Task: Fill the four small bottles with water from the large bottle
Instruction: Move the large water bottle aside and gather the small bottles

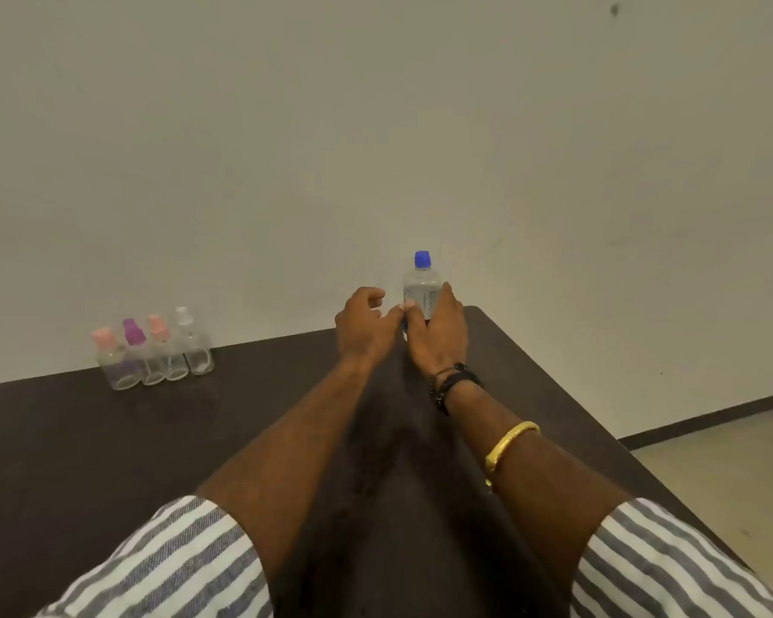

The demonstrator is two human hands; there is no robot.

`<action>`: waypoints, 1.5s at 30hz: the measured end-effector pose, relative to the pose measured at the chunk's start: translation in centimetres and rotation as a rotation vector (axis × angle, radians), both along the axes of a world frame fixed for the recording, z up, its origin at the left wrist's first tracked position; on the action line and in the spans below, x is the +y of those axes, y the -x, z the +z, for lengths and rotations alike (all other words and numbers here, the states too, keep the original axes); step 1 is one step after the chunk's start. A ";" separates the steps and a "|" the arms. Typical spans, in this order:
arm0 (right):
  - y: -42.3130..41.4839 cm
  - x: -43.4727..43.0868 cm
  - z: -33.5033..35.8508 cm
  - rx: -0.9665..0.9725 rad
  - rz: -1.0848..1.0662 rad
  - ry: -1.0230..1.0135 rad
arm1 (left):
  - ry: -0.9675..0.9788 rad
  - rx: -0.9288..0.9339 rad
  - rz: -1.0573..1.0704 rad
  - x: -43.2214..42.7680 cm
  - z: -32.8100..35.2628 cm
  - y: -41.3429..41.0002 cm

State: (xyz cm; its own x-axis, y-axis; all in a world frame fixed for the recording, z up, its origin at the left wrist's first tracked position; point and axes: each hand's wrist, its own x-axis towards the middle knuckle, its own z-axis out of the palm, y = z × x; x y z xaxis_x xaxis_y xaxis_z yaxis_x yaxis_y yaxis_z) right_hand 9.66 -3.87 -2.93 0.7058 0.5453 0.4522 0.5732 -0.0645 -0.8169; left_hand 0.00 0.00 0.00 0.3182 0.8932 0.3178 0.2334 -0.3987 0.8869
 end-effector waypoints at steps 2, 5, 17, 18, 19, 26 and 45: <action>-0.6 0.6 -0.2 0.034 -0.006 -0.002 | 0.047 0.024 0.001 0.7 -0.4 -1.0; -1.6 1.6 -1.3 0.078 -0.007 0.036 | 0.083 0.066 -0.040 2.1 -1.9 -2.6; -4.2 3.0 -3.3 0.115 0.064 0.022 | 0.045 0.024 -0.195 4.4 -4.6 -6.1; -4.1 3.0 -3.3 0.114 0.066 0.015 | 0.053 0.016 -0.191 4.4 -4.6 -6.0; -4.0 2.9 -3.2 0.116 0.068 0.011 | 0.054 0.010 -0.185 4.4 -4.6 -6.0; -2.6 2.4 -2.9 0.114 0.084 0.008 | 0.031 -0.012 -0.172 3.7 -4.4 -4.6; 8.8 -6.3 0.2 0.058 0.220 -0.015 | -0.011 -0.067 -0.095 -4.6 -1.5 8.5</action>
